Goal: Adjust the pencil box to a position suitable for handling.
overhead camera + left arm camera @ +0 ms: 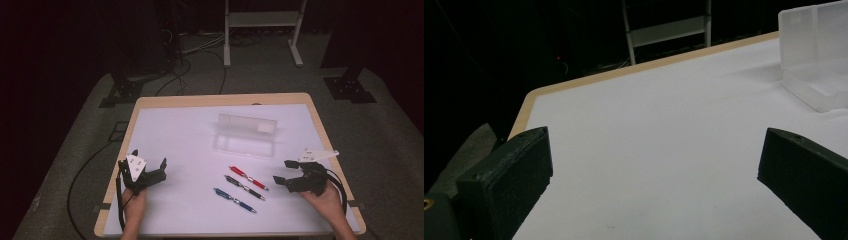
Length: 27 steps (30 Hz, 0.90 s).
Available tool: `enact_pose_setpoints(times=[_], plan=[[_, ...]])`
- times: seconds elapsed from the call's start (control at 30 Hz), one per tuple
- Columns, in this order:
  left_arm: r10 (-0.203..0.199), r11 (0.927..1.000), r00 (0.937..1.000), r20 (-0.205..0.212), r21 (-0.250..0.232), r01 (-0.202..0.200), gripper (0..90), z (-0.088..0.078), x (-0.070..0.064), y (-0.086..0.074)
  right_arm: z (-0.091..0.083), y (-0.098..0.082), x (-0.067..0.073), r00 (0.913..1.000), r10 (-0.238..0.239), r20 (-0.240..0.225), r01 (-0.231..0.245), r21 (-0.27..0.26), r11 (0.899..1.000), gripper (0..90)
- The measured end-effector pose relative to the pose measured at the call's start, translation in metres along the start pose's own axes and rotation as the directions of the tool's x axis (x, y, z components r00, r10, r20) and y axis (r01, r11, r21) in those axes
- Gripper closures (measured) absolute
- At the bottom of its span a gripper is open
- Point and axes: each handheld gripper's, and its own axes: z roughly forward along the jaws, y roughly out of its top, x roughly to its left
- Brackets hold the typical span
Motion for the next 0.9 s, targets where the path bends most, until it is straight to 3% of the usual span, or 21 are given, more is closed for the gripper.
enact_pose_setpoints(times=[0.47, 0.9], plan=[[-0.025, 0.9996, 0.9997, -0.006, -0.008, 0.025, 0.4, -0.003, 0.008, -0.002, 0.043, 0.033, 0.025, 0.9936, -0.105, -0.042, 0.108, 0.062, 0.992, 29.1], [-0.022, 0.9997, 0.9997, -0.005, -0.003, 0.022, 0.3, -0.003, 0.007, -0.002, 0.074, 0.031, 0.031, 0.9881, -0.135, -0.073, 0.144, 0.137, 0.980, 41.0]])
